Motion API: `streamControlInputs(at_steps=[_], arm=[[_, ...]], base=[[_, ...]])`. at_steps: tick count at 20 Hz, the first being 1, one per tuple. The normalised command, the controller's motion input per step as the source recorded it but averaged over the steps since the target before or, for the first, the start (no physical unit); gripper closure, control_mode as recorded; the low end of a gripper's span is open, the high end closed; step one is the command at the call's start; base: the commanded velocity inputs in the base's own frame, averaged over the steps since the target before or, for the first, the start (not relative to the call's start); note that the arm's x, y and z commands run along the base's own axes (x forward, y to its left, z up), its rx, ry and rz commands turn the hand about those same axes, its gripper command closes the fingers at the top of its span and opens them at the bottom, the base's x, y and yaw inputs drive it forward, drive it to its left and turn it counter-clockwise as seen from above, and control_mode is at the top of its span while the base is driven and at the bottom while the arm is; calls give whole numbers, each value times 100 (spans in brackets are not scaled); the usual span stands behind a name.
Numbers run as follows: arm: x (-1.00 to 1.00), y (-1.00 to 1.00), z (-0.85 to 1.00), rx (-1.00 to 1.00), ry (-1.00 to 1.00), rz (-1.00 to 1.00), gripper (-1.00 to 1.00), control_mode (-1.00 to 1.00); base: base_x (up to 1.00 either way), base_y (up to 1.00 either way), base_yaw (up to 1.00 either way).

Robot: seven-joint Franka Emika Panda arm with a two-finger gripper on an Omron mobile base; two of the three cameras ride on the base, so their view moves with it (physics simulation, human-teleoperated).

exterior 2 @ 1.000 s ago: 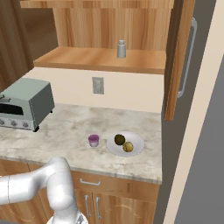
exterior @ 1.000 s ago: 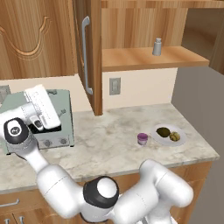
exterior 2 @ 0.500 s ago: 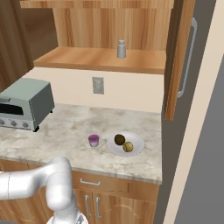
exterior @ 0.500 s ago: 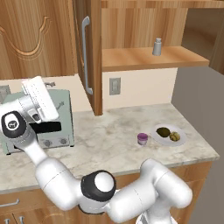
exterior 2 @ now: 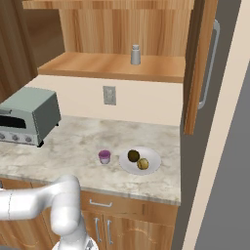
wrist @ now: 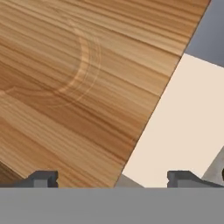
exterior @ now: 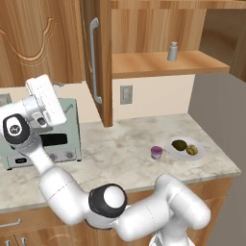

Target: Pick the avocado and bread from the counter and place them on the plate. Then pick the jam from the cabinet and place it next to the plate. Lastly close the cabinet door.

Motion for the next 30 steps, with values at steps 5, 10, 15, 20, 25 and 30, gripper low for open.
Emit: streamControlInputs(at_steps=[5, 10, 15, 20, 25, 30], arm=[[-7, -41, 28, 1, -13, 0, -100, -100], [-20, -54, 38, 4, -9, 0, -100, -100], [-29, -61, 41, 6, -9, 0, -100, -100], [-29, -58, 41, 7, -7, 2, -100, -100], [-21, -56, 31, 7, -5, 7, -100, -100], [0, -59, 3, 9, -8, 25, -100, -100]], base=[[0, 0, 0], [0, 0, 0], [0, 0, 0], [0, 0, 0], [0, 0, 0], [0, 0, 0]])
